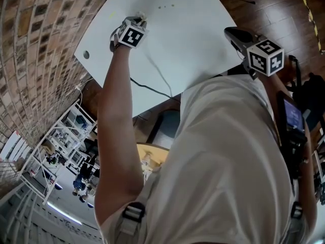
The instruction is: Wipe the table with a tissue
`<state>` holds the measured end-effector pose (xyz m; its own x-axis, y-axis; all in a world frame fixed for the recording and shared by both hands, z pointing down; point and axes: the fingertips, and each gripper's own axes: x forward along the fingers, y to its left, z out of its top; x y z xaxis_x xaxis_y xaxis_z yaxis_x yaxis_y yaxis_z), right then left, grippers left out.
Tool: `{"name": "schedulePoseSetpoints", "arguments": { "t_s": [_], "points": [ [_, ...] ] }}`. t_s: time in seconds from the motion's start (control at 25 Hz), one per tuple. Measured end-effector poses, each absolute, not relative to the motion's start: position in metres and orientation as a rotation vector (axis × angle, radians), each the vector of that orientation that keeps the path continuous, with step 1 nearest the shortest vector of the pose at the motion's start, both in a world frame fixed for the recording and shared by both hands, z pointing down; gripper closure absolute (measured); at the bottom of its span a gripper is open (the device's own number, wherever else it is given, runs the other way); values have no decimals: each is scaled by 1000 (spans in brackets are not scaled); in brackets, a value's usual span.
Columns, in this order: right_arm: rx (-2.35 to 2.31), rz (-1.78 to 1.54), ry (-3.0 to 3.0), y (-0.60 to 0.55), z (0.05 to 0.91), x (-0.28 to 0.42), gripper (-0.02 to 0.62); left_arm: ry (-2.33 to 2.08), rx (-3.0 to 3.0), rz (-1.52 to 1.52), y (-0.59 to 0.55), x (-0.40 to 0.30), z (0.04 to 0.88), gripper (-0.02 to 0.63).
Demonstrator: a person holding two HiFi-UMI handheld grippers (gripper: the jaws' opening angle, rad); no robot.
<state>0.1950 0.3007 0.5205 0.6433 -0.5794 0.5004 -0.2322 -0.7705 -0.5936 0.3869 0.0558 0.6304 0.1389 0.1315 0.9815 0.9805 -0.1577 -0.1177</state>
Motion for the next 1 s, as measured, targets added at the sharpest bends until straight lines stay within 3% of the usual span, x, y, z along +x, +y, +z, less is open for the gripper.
{"name": "schedulePoseSetpoints", "arguments": {
  "t_s": [0.4,0.72,1.0],
  "points": [
    [-2367,-947,621,305,520,196,581,-1189,-1692,-1256,69,371,625,543],
    [-2341,-938,608,311,522,198,581,-1225,-2028,-1223,107,318,610,540],
    [-2335,-928,605,321,522,197,581,-959,-2282,-1217,87,369,599,540]
  ]
}}
